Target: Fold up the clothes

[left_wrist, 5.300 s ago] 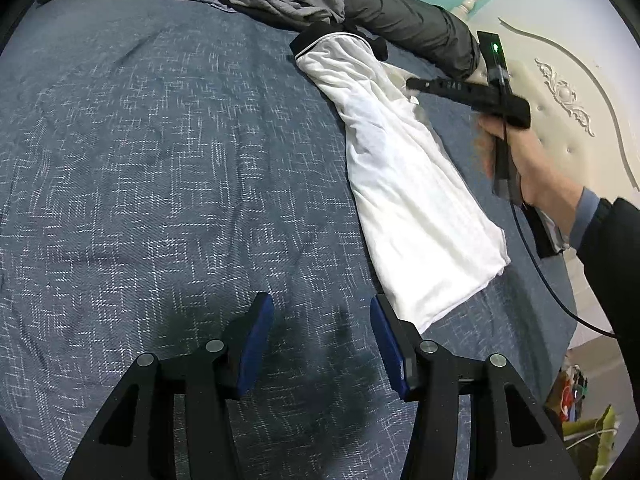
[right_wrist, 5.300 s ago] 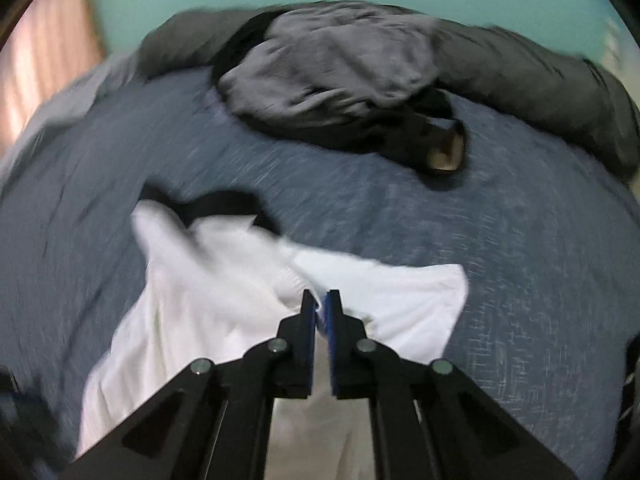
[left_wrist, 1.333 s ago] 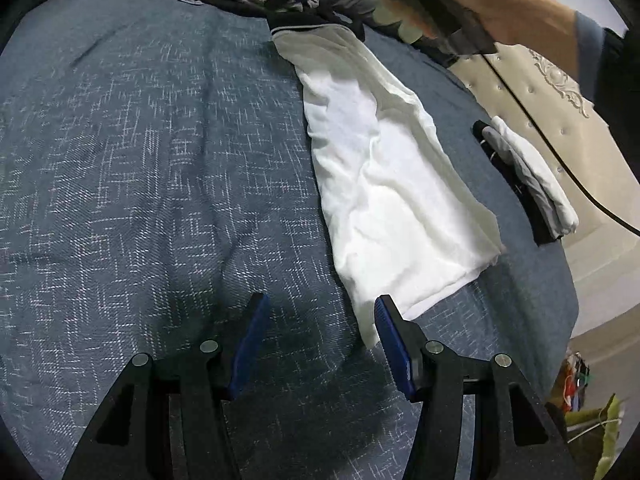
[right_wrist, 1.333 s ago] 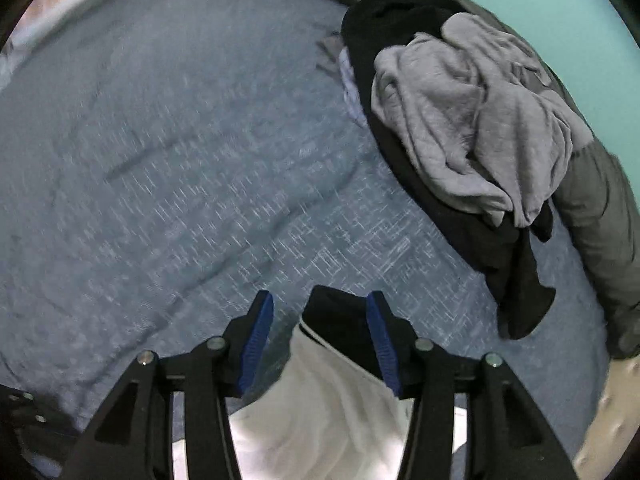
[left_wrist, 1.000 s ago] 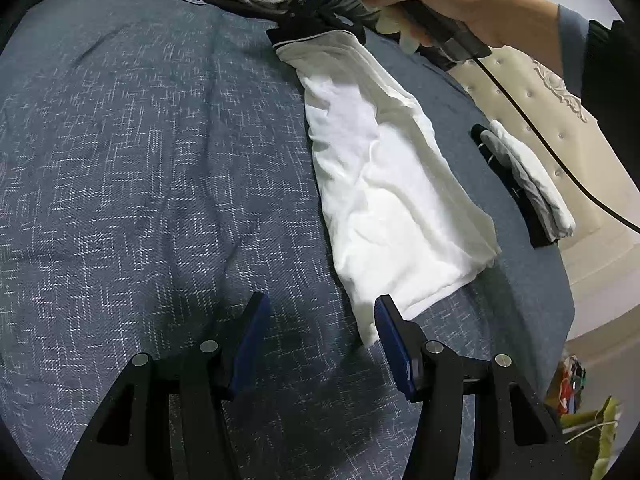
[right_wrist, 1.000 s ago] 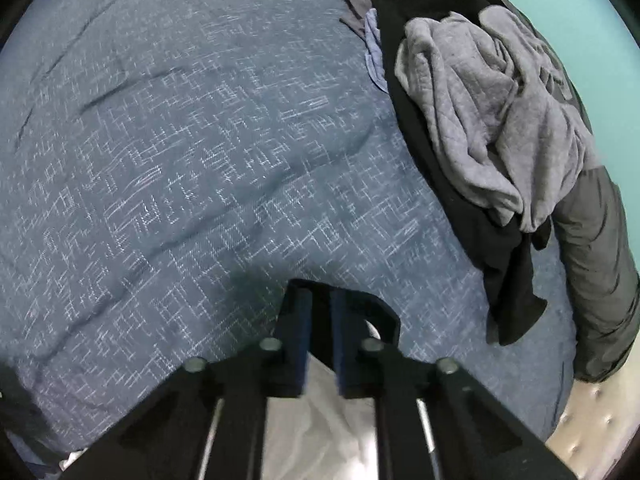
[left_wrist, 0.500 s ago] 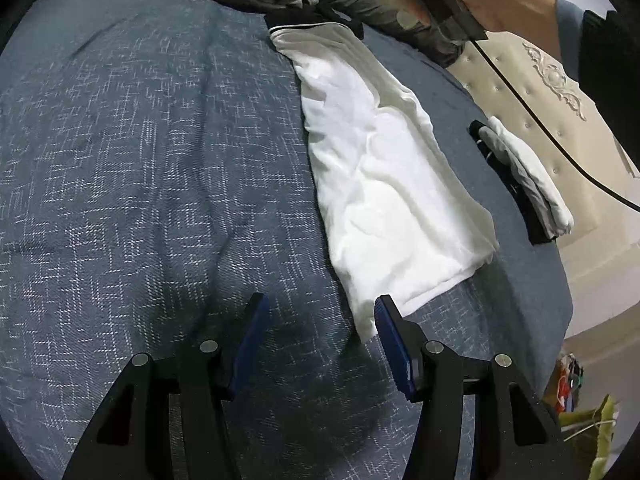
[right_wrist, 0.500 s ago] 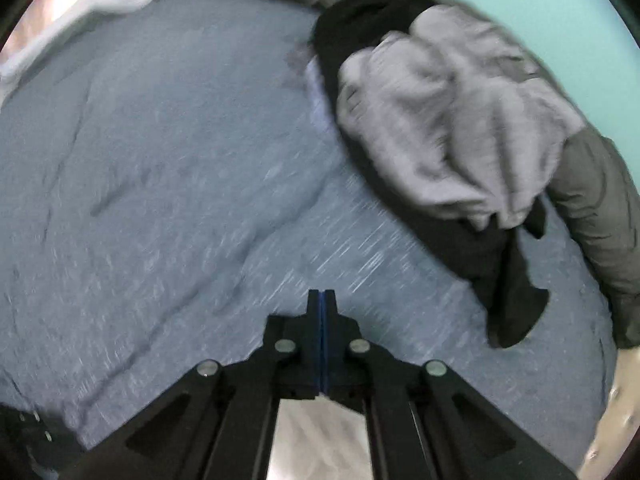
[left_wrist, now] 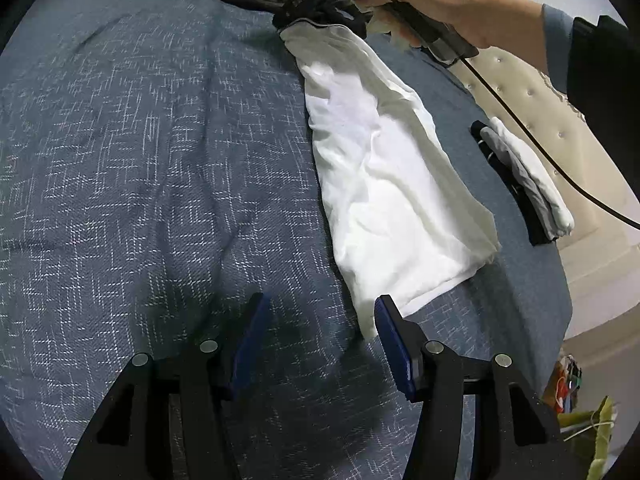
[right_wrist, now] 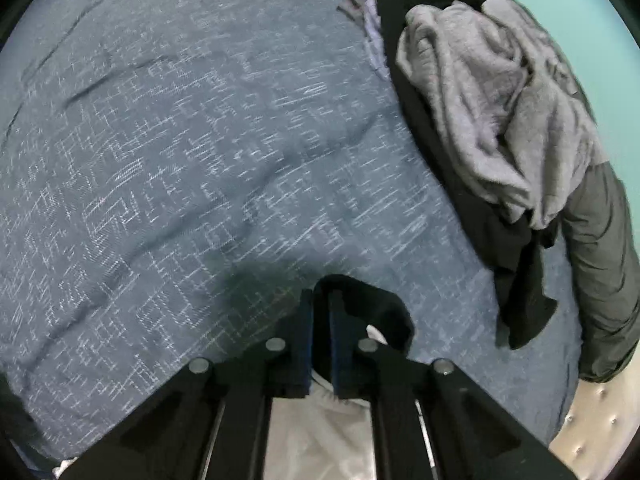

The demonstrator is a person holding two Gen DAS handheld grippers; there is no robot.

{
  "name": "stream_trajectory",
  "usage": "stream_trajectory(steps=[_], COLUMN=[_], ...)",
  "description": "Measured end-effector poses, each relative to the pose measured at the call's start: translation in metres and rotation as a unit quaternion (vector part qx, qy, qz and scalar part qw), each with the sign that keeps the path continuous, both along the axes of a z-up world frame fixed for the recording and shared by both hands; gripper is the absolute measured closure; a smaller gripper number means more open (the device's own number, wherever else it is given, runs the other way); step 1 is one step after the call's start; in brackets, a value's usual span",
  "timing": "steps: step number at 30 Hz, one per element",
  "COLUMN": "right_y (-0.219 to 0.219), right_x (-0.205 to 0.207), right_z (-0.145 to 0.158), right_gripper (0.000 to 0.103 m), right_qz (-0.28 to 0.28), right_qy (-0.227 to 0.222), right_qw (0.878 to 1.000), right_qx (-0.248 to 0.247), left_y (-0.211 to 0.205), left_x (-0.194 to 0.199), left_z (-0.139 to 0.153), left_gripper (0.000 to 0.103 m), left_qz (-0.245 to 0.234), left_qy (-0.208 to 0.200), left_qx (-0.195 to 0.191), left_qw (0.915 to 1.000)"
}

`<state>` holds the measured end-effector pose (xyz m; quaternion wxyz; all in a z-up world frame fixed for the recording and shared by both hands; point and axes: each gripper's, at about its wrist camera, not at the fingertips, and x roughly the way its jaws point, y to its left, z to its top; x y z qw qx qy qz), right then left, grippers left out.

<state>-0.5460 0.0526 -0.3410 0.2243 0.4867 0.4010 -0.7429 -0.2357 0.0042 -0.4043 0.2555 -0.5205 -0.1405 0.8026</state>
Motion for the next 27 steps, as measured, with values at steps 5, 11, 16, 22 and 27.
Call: stream_trajectory(steps=[5,11,16,22,27], right_y=[0.022,0.033,0.036,0.033,0.05], right_x=[-0.016,-0.034,-0.038,-0.043,-0.041], right_z=[0.041,0.053,0.037,0.018,0.046], right_gripper=[0.098,0.098,0.098,0.084,0.046], right_qz=[-0.049,-0.082,-0.09,-0.113,-0.118], right_qy=[0.052,0.06,0.046,0.024,0.057], right_qw=[0.995,0.989,0.988,0.985,0.978], right_qx=[-0.07,-0.103,-0.113,-0.129,-0.163], left_y=[0.003,0.005,0.004,0.003,0.002], left_x=[0.001,0.001,0.001,0.0,0.001], left_z=[-0.002,-0.003,-0.004,-0.005,-0.004], left_gripper=[0.044,0.044,0.044,0.044,0.044], left_qz=[-0.005,-0.008,-0.006,-0.005,-0.004], left_qy=[-0.003,-0.003,-0.004,-0.005,-0.004], left_qx=[0.0,-0.001,-0.001,-0.001,-0.001], left_qw=[1.0,1.0,1.0,1.0,1.0])
